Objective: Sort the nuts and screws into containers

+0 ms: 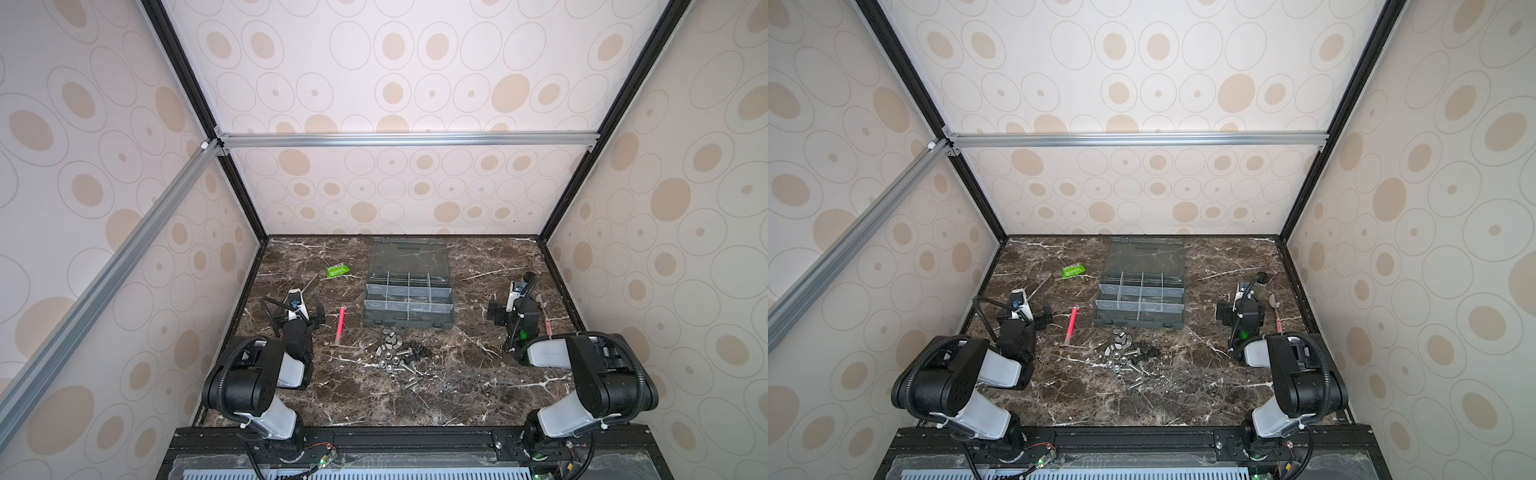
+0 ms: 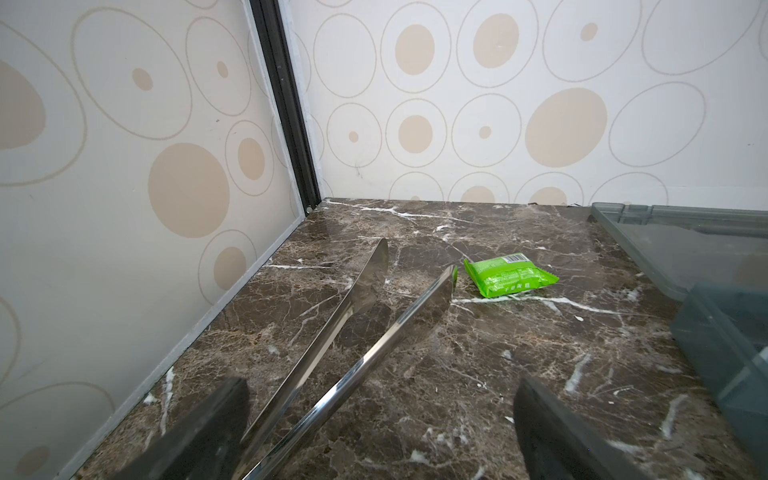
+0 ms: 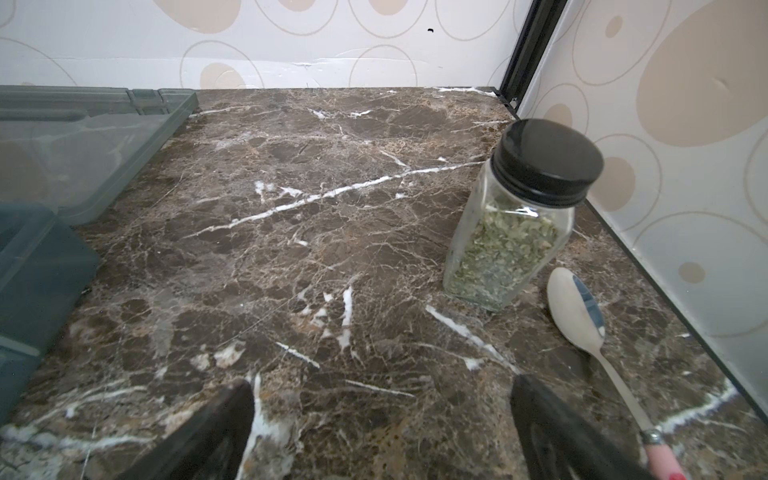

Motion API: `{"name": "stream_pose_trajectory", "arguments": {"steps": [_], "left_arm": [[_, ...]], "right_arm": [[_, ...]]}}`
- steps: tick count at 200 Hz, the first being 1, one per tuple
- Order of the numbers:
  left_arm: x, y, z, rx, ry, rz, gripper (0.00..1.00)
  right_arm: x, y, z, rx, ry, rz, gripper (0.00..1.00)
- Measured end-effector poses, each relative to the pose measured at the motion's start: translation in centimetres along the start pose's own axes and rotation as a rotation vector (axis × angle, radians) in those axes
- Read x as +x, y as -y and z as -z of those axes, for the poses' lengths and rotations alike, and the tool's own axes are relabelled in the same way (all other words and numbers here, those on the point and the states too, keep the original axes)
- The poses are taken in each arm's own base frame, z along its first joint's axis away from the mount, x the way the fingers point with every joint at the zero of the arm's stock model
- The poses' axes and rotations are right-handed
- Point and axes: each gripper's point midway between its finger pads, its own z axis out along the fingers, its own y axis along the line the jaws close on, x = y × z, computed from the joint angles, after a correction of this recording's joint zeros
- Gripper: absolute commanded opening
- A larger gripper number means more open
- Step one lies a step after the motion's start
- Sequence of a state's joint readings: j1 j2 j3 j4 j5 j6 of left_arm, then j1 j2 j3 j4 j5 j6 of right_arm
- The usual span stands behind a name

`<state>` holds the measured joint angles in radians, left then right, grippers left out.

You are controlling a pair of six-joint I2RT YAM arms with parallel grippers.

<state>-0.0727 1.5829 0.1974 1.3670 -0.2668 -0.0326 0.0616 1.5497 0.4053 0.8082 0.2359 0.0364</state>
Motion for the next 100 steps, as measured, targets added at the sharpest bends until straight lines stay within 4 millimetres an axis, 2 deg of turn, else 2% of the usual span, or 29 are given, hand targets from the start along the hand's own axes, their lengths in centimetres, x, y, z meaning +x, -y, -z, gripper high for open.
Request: {"name": "stream_pose_trajectory", "arguments": {"steps": [100], "left_arm": [[0.04, -0.22, 0.0, -0.012, -0.002, 0.003, 0.99]], "right_arm": [[0.01, 0.01, 0.0, 0.001, 0.0, 0.0, 1.0]]}}
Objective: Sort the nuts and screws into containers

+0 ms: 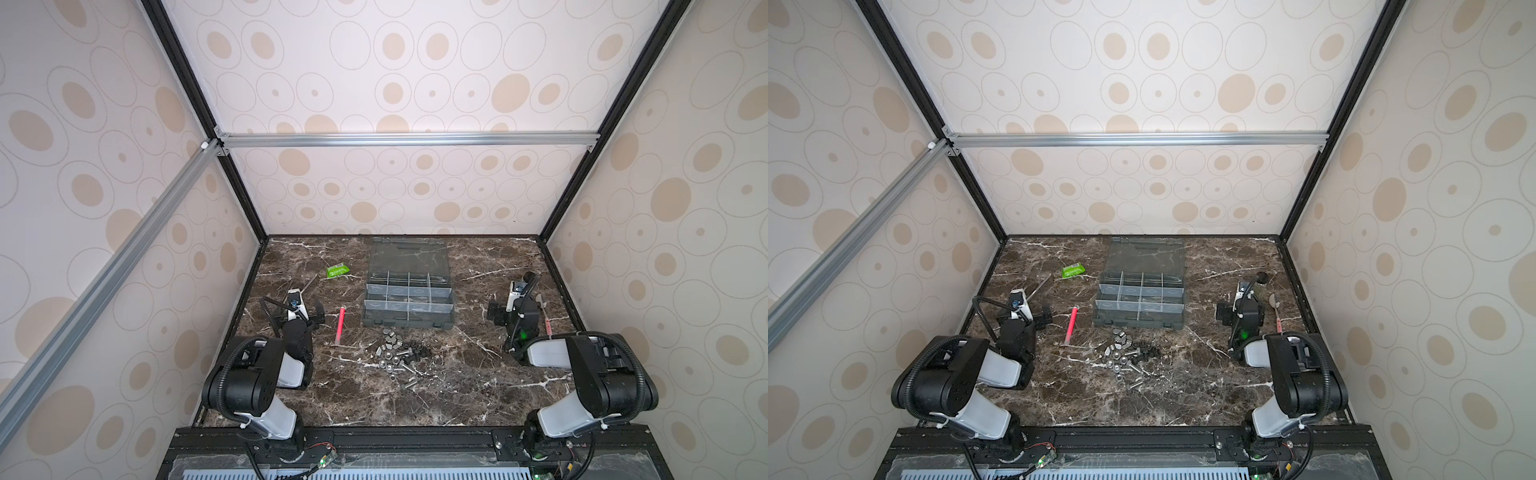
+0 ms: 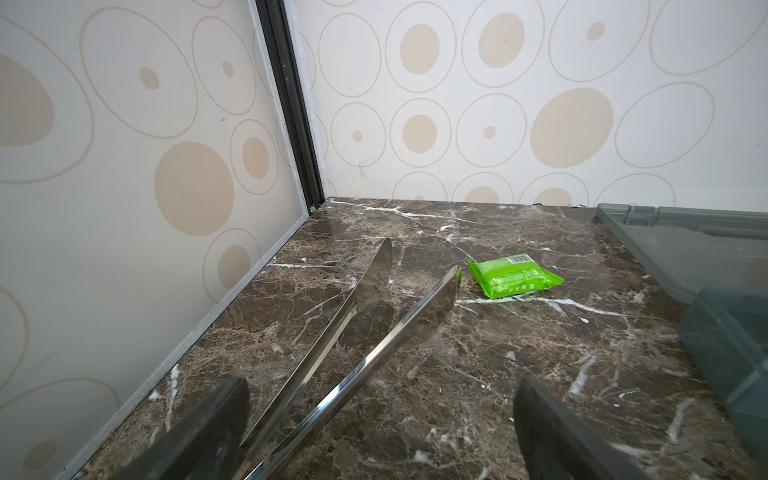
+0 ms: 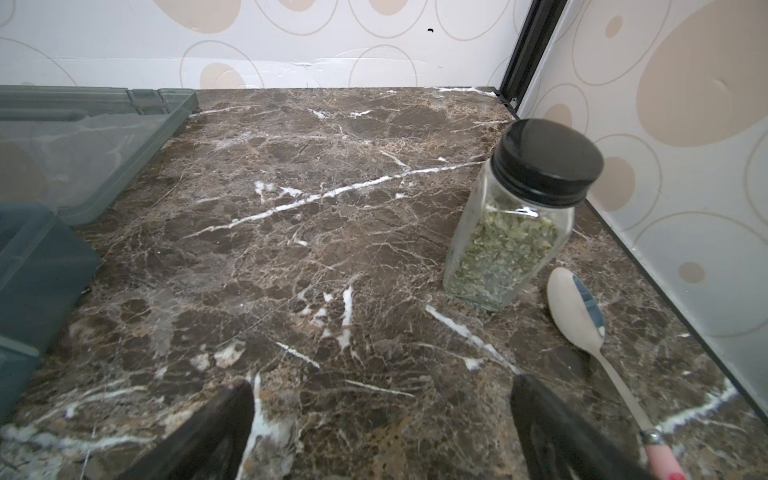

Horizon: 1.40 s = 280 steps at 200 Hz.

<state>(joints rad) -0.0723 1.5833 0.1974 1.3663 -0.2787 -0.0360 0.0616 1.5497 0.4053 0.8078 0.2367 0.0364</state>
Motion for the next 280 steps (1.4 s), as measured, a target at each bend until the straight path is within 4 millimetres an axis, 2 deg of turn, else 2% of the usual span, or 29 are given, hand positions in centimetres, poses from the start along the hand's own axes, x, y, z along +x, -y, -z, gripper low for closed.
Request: {"name": "stream_pose_trajectory", "arguments": {"steps": [118, 132, 138, 146, 161, 166, 177, 188, 200, 211, 229, 249, 280], "left_arm": [[-0.4, 0.3, 0.0, -0.01, -0.027, -0.02, 0.99], [-2.5, 1.0, -1.0, -0.006, -0.049, -0.012, 0.99], [-3.9, 1.3, -1.5, 0.001, -0.045, 0.0, 0.99], [-6.8, 2.1, -2.2, 0.033, -0.024, 0.025, 0.99], [-10.9, 3.3, -2.1, 0.103, 0.011, 0.072, 0.99], [-11.8, 3.7, -1.8, 0.13, 0.014, 0.088, 0.99], [-12.7, 4.4, -1.2, 0.179, -0.001, 0.108, 0.99], [-12.5, 5.3, -0.5, 0.237, -0.043, 0.122, 0.97], [-11.1, 6.1, 0.4, 0.284, -0.12, 0.125, 0.96], [-9.4, 7.2, 1.4, 0.342, -0.2, 0.126, 0.93], [-7.1, 8.7, 3.0, 0.416, -0.306, 0.122, 0.87], [-5.0, 10.4, 5.2, 0.498, -0.395, 0.109, 0.81], [-2.3, 13.4, 8.6, 0.611, -0.499, 0.05, 0.76]], "right_arm": [[-0.5, 0.0, 0.4, 0.013, 0.009, 0.012, 1.0], [-1.1, -1.0, 1.2, -0.01, -0.034, 0.056, 1.0], [-2.3, -1.8, 1.7, -0.029, -0.045, 0.08, 1.0], [-4.3, -3.0, 2.5, -0.052, -0.035, 0.104, 1.0], [-8.4, -5.5, 4.8, -0.108, 0.009, 0.13, 1.0], [-9.3, -6.2, 5.7, -0.126, 0.016, 0.136, 1.0], [-11.0, -7.6, 7.8, -0.174, 0.0, 0.141, 1.0], [-12.1, -8.4, 9.4, -0.207, -0.036, 0.13, 1.0], [-12.8, -8.5, 10.8, -0.223, -0.083, 0.102, 1.0], [-12.6, -8.6, 11.9, -0.238, -0.123, 0.081, 1.0], [-10.8, -9.5, 14.0, -0.287, -0.206, 0.065, 1.0], [-8.2, -11.4, 16.4, -0.355, -0.301, 0.083, 1.0], [-5.0, -12.8, 18.6, -0.403, -0.397, 0.097, 1.0]]}}
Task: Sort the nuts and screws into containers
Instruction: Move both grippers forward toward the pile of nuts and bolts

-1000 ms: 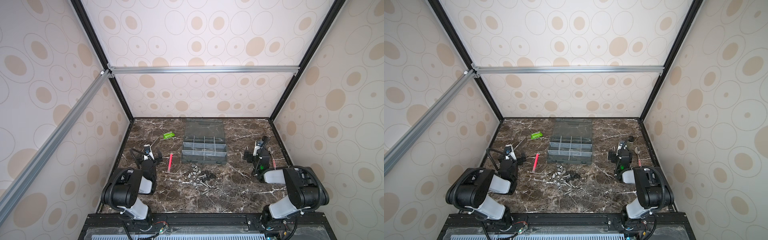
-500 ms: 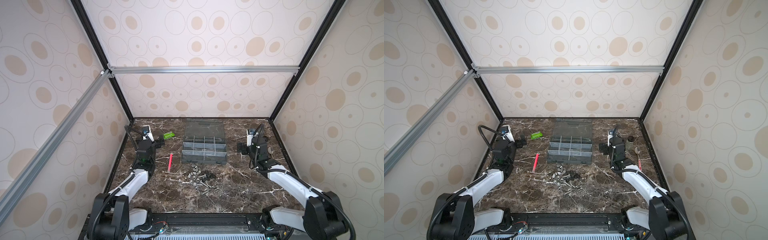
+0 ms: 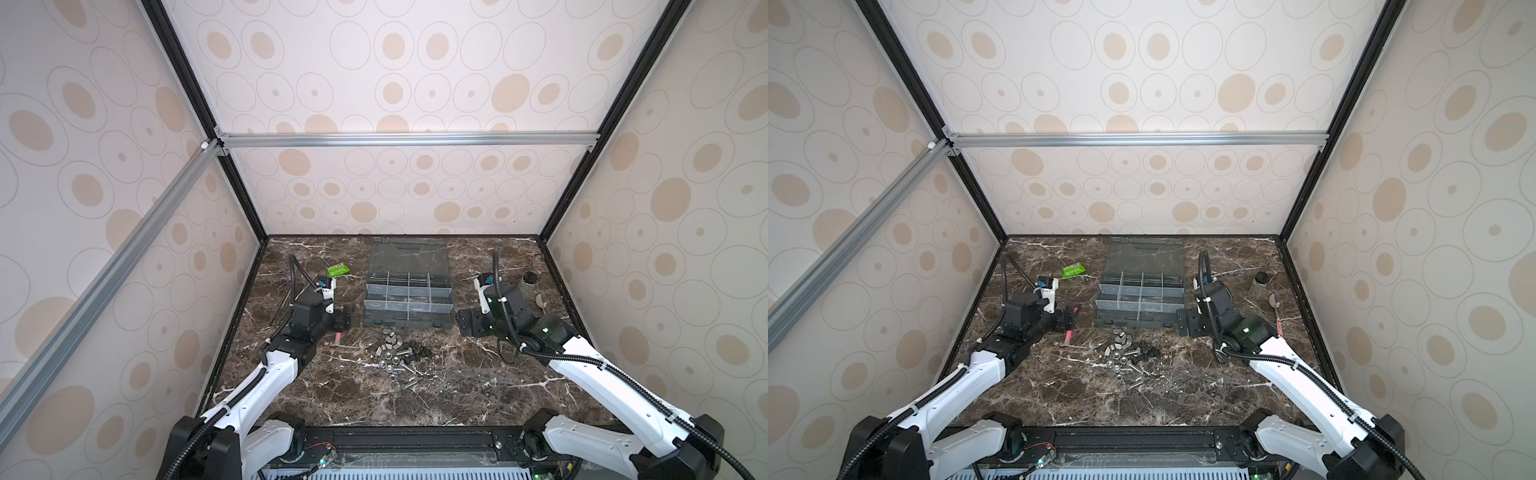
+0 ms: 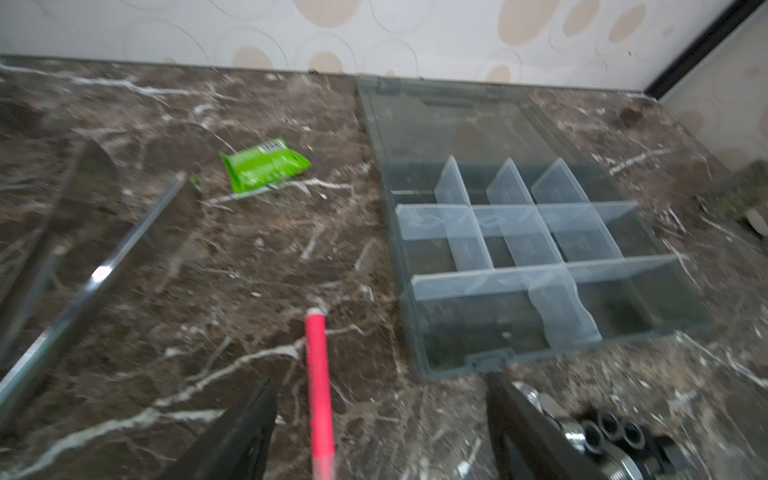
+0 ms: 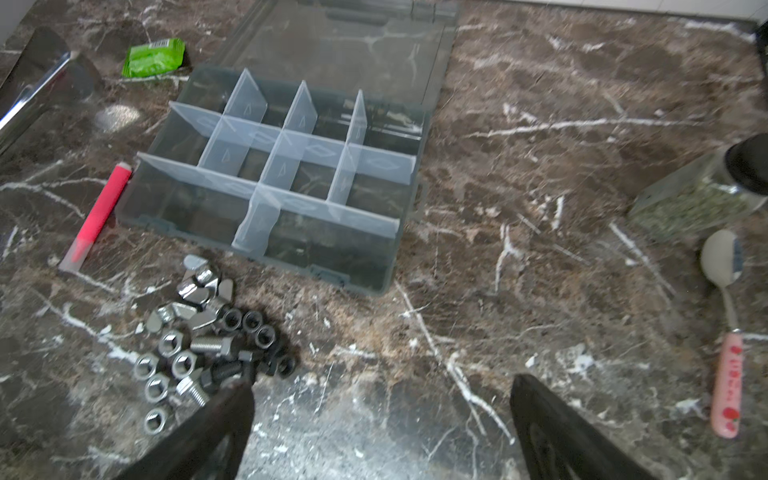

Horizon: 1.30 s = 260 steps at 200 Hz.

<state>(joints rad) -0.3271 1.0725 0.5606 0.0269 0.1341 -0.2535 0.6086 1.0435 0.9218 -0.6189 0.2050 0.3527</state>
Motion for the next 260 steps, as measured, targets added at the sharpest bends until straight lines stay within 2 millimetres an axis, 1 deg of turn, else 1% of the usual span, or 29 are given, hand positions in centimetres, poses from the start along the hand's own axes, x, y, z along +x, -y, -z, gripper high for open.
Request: {"name": "stream_pose_trajectory", "arguments": {"steps": [6, 24, 40, 54, 80, 99, 124, 144, 176, 193, 224, 260], "left_arm": [[0.7, 0.9, 0.0, 0.019, -0.022, -0.017, 0.74], [2.0, 2.6, -0.1, 0.06, -0.07, -0.049, 0.68], [3.4, 3.8, -0.3, 0.09, -0.118, -0.073, 0.6], [4.8, 4.8, -0.7, 0.118, -0.17, -0.094, 0.55], [8.3, 6.5, -1.2, 0.159, -0.293, -0.138, 0.51], [9.8, 7.7, -1.1, 0.186, -0.339, -0.163, 0.49], [10.6, 9.1, -1.2, 0.218, -0.36, -0.191, 0.49], [11.1, 9.8, -2.0, 0.216, -0.39, -0.217, 0.46], [11.0, 10.8, -3.2, 0.205, -0.404, -0.255, 0.43], [10.8, 10.8, -3.6, 0.185, -0.4, -0.275, 0.4], [11.0, 10.0, -4.1, 0.137, -0.399, -0.31, 0.38], [11.4, 9.5, -5.0, 0.103, -0.417, -0.334, 0.33]], "right_arm": [[0.6, -0.1, 0.0, -0.007, -0.017, -0.004, 1.0], [1.9, -0.6, 0.1, -0.027, -0.049, -0.024, 1.0], [2.9, -1.1, 0.4, -0.049, -0.061, -0.034, 1.0], [3.9, -1.4, 0.5, -0.06, -0.068, -0.049, 1.0], [5.1, -1.2, 0.3, -0.062, -0.079, -0.097, 1.0], [5.5, -1.3, 0.0, -0.061, -0.087, -0.121, 1.0], [5.6, -1.3, -0.2, -0.058, -0.085, -0.147, 1.0], [5.6, -1.4, -0.3, -0.058, -0.081, -0.162, 1.0], [5.2, -1.6, -0.5, -0.067, -0.067, -0.18, 1.0], [5.4, -1.6, -0.7, -0.065, -0.068, -0.194, 1.0], [6.1, -1.4, -1.2, -0.055, -0.085, -0.214, 1.0], [6.2, -1.4, -1.3, -0.048, -0.089, -0.225, 1.0]]}}
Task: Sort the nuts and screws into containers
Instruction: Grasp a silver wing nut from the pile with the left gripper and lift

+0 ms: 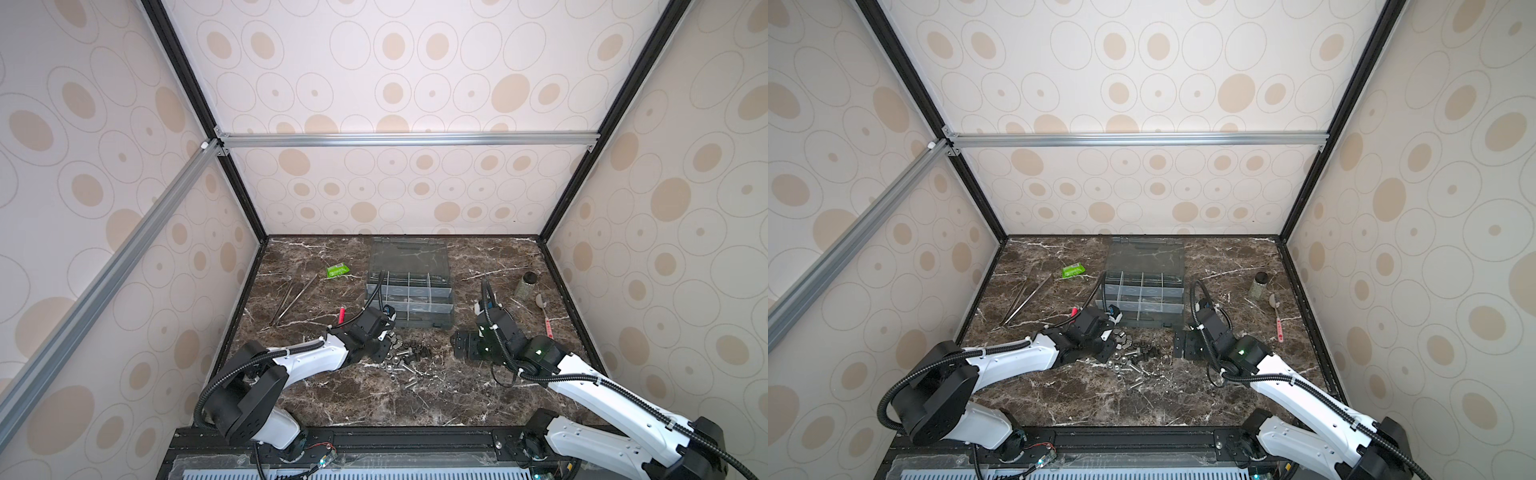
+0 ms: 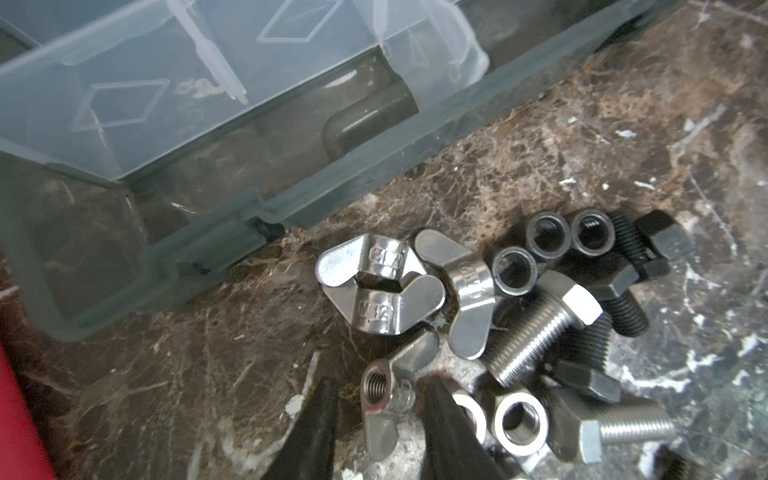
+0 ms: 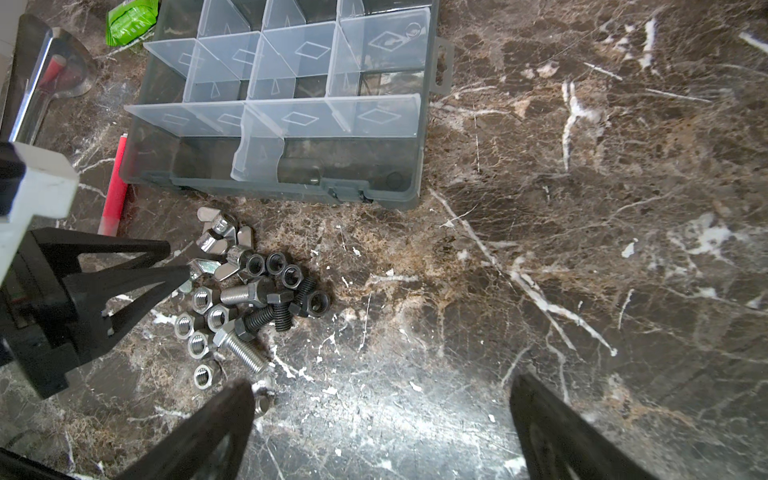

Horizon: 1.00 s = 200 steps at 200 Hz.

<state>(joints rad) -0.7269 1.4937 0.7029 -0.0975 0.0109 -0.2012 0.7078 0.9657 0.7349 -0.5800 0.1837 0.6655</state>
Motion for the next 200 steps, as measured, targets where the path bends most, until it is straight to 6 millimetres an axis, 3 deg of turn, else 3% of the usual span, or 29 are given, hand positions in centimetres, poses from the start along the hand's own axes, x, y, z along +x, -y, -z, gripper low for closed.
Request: {"name": "stream_pose_trajectory", "arguments": {"steps": [105, 167, 200], "left_arm": [[-0.1, -1.1, -0.4, -0.063, 0.004, 0.017, 0.24], [0.3, -1.4, -0.3, -0.081, 0.0, 0.037, 0.29], [-0.5, -0.9, 0.6, -0.046, 0.036, 0.022, 0.31]], "right_arm": [[1.2, 0.8, -0.5, 0.023, -0.018, -0.026, 1.0], [1.5, 1.0, -0.4, 0.023, -0.022, -0.042, 1.0], [1.9, 1.4, -0.5, 0.03, -0.028, -0.048, 1.0]]}}
